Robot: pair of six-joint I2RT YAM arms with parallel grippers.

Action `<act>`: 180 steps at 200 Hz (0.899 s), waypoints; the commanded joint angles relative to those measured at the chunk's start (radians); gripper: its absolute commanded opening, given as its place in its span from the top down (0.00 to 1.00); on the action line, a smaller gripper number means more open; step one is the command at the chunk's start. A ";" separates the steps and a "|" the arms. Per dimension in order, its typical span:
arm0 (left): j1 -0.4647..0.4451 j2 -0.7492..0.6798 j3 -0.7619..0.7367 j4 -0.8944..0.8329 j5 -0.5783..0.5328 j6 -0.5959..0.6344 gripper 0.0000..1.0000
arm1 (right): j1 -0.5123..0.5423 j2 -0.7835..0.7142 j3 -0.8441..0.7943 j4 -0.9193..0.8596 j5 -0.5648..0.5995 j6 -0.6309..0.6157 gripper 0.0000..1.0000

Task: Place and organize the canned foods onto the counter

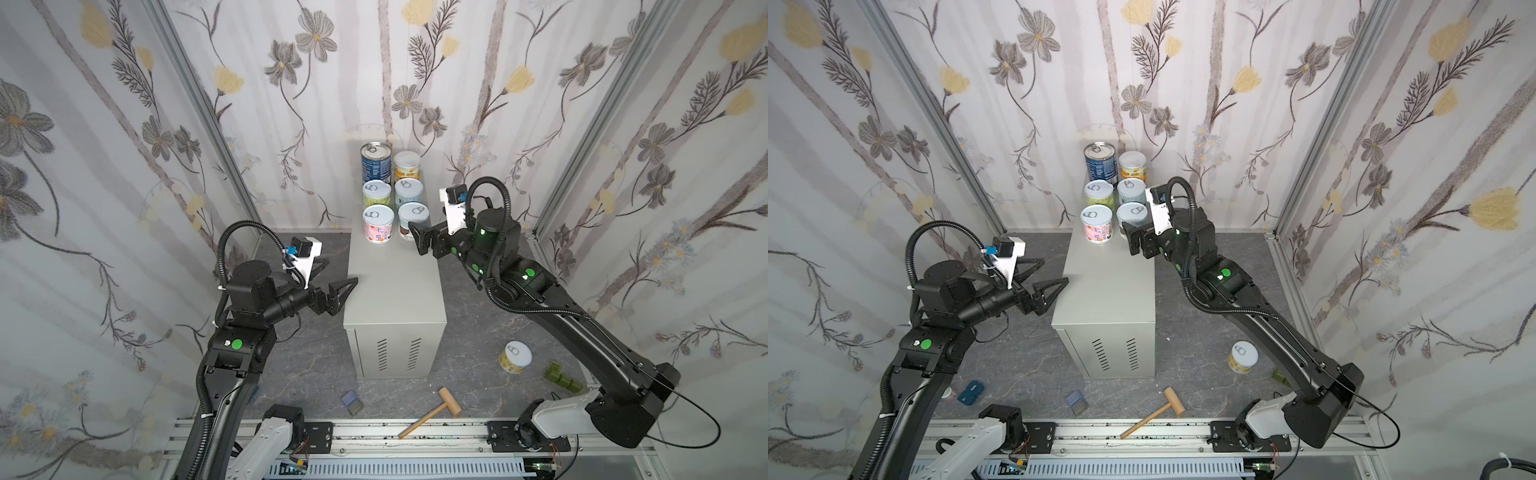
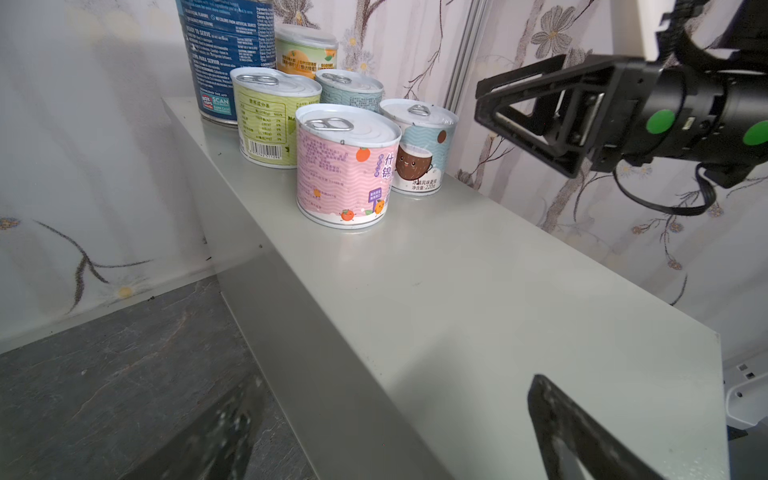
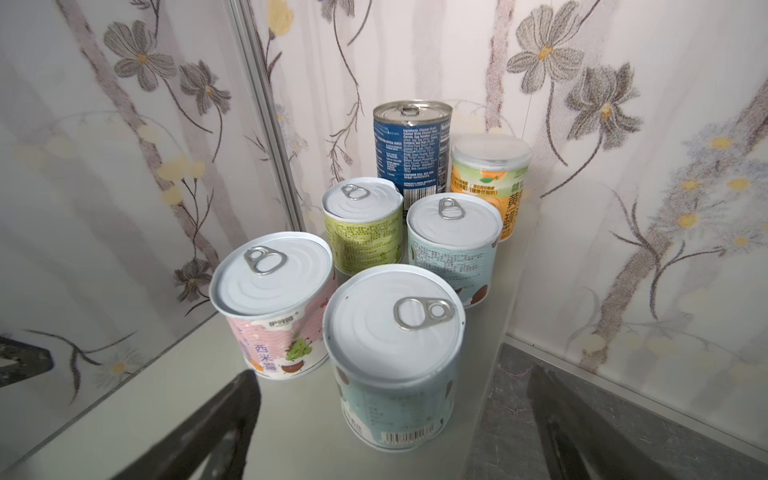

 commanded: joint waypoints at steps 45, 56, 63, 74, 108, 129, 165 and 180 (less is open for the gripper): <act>0.000 0.013 0.005 0.047 0.007 -0.010 0.00 | -0.139 -0.081 -0.008 -0.040 -0.059 0.077 0.00; 0.000 0.015 0.005 0.055 -0.006 -0.019 0.00 | -0.167 -0.081 -0.009 -0.051 -0.071 0.084 0.00; 0.000 0.019 0.007 0.064 -0.015 -0.026 0.00 | -0.183 -0.077 -0.009 -0.058 -0.081 0.086 0.00; 0.000 0.032 0.018 0.071 -0.028 -0.041 0.00 | -0.200 -0.070 -0.010 -0.065 -0.095 0.088 0.00; -0.001 0.084 0.057 0.102 -0.058 -0.092 0.00 | -0.210 -0.047 -0.014 -0.064 -0.124 0.091 0.00; -0.005 0.122 0.084 0.108 -0.070 -0.113 0.00 | -0.210 -0.045 -0.033 -0.052 -0.137 0.097 0.00; -0.032 0.183 0.126 0.101 -0.118 -0.120 0.00 | -0.210 -0.060 -0.071 -0.029 -0.150 0.103 0.00; -0.067 0.198 0.135 0.095 -0.162 -0.105 0.00 | -0.210 -0.068 -0.084 -0.021 -0.153 0.106 0.00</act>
